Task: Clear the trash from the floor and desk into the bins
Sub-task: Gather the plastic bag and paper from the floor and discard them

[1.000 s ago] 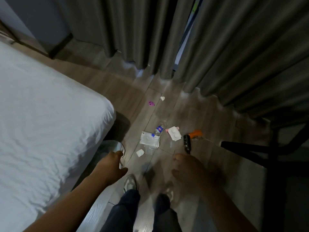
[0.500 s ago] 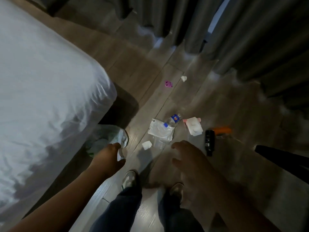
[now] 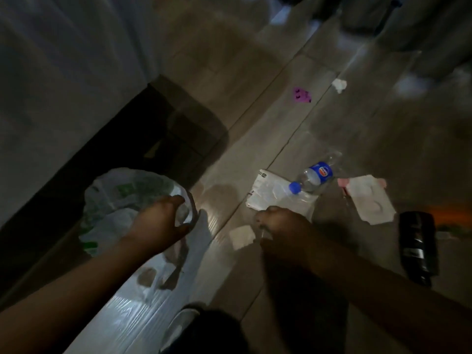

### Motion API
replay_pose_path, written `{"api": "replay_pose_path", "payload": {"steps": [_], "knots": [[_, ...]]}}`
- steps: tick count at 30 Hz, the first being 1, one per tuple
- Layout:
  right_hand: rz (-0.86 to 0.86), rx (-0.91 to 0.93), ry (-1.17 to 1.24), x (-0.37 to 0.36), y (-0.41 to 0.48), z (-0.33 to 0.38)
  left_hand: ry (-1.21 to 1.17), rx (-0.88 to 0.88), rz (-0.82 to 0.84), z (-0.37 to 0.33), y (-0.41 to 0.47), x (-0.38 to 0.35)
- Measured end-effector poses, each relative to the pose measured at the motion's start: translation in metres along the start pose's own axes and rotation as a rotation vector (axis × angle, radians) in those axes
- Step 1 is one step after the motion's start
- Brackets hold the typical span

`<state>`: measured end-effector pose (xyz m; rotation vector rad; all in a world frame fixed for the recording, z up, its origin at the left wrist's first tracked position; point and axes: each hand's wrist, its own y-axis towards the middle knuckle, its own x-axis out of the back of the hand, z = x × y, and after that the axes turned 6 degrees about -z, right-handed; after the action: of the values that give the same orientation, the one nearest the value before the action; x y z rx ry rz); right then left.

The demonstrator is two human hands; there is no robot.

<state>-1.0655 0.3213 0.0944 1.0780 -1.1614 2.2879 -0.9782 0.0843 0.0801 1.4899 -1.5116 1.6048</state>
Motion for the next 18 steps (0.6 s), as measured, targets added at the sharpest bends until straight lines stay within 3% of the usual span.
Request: {"api": "replay_pose_path", "payload": {"steps": [6,15,18], "knots": [[-0.11,0.14,-0.169,-0.028,0.032,-0.023,-0.009,-0.079,-0.242,0.018,0.045,-0.044],[-0.128,0.156,-0.149,-0.04,-0.01,-0.019,0.1,-0.027,-0.157,0.01,0.017,-0.069],[-0.135,0.162,-0.195,-0.041,-0.007,-0.019,0.112,0.062,-0.154,0.019,0.015,-0.071]]}}
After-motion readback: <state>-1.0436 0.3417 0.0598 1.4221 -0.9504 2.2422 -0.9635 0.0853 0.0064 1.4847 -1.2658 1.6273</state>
